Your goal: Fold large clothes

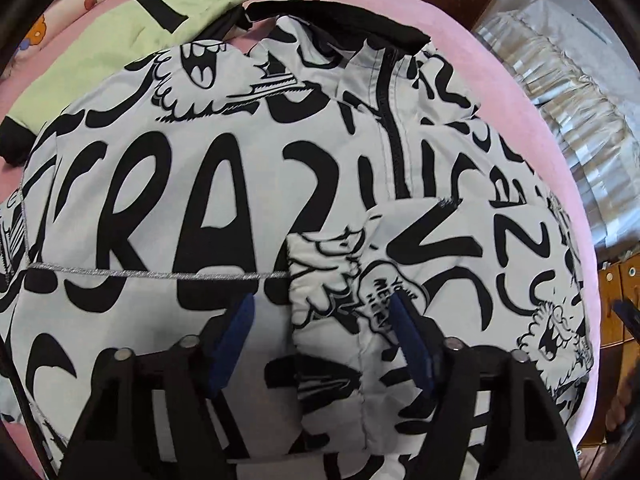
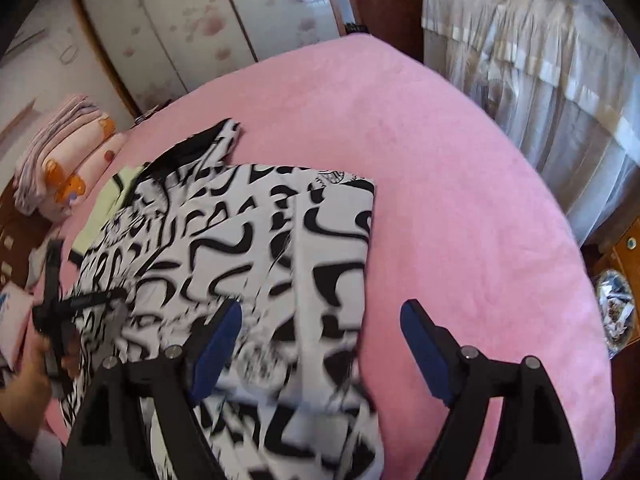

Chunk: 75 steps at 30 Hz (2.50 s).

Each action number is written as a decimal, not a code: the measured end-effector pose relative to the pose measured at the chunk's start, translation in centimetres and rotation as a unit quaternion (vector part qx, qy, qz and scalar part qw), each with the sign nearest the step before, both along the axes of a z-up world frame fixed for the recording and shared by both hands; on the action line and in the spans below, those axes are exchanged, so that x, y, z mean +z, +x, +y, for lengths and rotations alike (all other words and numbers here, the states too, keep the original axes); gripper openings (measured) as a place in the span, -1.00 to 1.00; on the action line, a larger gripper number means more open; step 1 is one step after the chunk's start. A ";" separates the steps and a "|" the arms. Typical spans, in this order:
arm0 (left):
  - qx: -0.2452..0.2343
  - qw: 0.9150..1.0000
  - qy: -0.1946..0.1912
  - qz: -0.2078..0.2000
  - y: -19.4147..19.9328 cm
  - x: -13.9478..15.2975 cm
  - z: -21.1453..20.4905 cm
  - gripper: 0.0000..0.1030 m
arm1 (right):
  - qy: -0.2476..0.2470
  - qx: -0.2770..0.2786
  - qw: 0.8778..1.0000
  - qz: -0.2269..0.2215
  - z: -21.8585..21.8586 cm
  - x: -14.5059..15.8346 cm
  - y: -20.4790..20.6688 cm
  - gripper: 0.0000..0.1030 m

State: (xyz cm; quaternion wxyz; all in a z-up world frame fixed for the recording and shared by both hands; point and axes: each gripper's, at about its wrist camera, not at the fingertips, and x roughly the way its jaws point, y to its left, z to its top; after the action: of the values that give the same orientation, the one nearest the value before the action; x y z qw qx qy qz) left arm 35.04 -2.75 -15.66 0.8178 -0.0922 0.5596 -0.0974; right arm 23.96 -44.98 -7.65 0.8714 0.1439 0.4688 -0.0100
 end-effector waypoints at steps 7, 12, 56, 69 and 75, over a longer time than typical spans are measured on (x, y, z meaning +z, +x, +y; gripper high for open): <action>-0.028 0.998 0.042 -0.026 1.9 1.0 -2.0 -0.80 | 0.033 -0.039 0.996 0.076 -1.5 -6.9 8.7 0.30; -0.018 0.992 0.056 -0.111 3.0 5.0 -1.1 -0.87 | -0.013 -0.035 0.999 0.034 -0.1 -5.6 8.8 -0.90; -0.005 0.995 0.050 -0.082 -8.6 2.8 -7.4 0.01 | -0.069 0.030 0.996 -0.039 8.9 -1.0 -6.1 -0.31; -0.004 0.996 0.073 -0.058 -4.9 -1.4 -8.9 0.09 | -0.118 0.064 0.990 0.032 13.3 -7.9 1.1 -0.61; -0.011 0.997 0.044 -0.065 -5.1 -0.8 -7.0 0.09 | -0.105 -0.008 0.994 0.032 7.3 -7.2 -2.2 -0.80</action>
State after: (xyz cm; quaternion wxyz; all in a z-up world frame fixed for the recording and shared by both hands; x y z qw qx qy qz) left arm 29.93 -9.74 -16.49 0.8547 -0.0434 0.5100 -0.0869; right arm 21.79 -37.66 -14.88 0.8659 0.0545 0.4921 -0.0710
